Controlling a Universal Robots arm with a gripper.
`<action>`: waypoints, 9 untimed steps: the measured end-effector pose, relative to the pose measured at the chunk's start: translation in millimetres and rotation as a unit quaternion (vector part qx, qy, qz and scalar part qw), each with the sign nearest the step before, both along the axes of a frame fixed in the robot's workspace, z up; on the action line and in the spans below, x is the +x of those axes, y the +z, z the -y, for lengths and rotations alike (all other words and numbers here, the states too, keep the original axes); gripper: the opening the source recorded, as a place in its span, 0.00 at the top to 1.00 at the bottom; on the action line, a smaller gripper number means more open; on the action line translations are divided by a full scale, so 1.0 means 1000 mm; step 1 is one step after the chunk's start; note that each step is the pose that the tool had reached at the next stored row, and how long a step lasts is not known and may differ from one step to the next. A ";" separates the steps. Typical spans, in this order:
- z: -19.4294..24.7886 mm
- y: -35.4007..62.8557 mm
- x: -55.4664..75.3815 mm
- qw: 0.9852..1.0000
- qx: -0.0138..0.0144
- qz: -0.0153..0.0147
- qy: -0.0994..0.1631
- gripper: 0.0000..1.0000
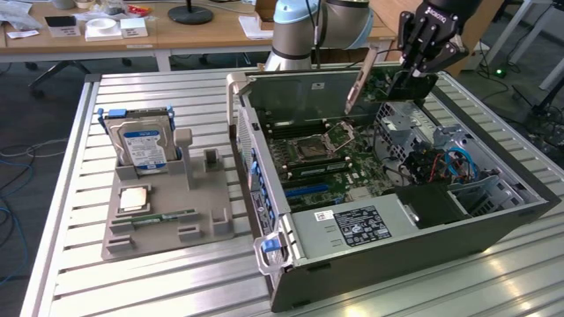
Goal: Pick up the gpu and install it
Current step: 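Insert the gpu into the slot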
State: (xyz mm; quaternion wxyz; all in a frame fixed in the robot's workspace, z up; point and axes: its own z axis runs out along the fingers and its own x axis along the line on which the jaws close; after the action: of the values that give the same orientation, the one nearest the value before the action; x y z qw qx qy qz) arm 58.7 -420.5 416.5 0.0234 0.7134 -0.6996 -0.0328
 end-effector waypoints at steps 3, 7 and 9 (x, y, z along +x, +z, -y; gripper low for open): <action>0.0000 -0.0001 -0.001 1.000 0.000 0.002 0.002 0.74; -0.0001 -0.0002 -0.001 1.000 0.000 0.002 0.002 0.74; -0.0001 -0.0002 -0.001 1.000 0.000 0.002 0.002 0.74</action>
State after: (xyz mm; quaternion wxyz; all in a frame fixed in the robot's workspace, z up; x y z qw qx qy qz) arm 58.1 -420.4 416.3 0.0219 0.7151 -0.6980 -0.0313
